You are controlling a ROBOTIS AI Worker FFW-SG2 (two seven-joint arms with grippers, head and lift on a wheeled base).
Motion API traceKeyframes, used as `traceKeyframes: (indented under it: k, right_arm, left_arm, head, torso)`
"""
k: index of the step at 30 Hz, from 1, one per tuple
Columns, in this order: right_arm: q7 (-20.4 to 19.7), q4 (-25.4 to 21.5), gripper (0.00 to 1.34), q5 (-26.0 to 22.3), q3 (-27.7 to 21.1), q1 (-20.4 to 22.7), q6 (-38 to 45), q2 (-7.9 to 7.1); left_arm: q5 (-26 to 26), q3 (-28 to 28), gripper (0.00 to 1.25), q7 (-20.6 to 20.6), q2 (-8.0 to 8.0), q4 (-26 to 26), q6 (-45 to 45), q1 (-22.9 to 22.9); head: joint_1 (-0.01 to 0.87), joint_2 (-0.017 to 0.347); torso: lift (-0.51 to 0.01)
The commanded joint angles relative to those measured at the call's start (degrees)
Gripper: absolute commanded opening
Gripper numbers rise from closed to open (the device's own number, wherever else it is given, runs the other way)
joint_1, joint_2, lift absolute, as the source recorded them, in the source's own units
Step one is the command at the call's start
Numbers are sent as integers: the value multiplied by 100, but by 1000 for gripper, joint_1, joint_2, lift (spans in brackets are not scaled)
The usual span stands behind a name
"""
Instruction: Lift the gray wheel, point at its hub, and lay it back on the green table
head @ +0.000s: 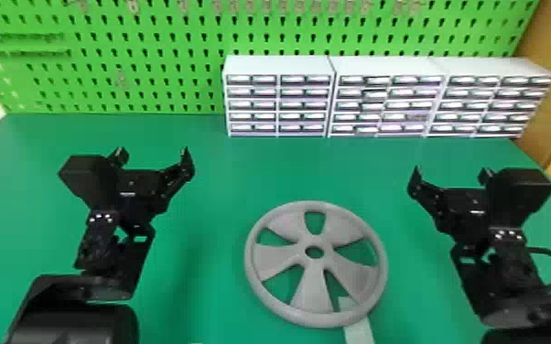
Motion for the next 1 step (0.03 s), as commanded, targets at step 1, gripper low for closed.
traceKeyframes:
  k: [1]
  right_arm:
    - [0, 2, 1255, -3, -16, 0, 0, 6]
  left_arm:
    - [1, -1, 1209, 0, 0, -1, 0, -12]
  head:
    - [692, 48]
  torso:
    - [-93]
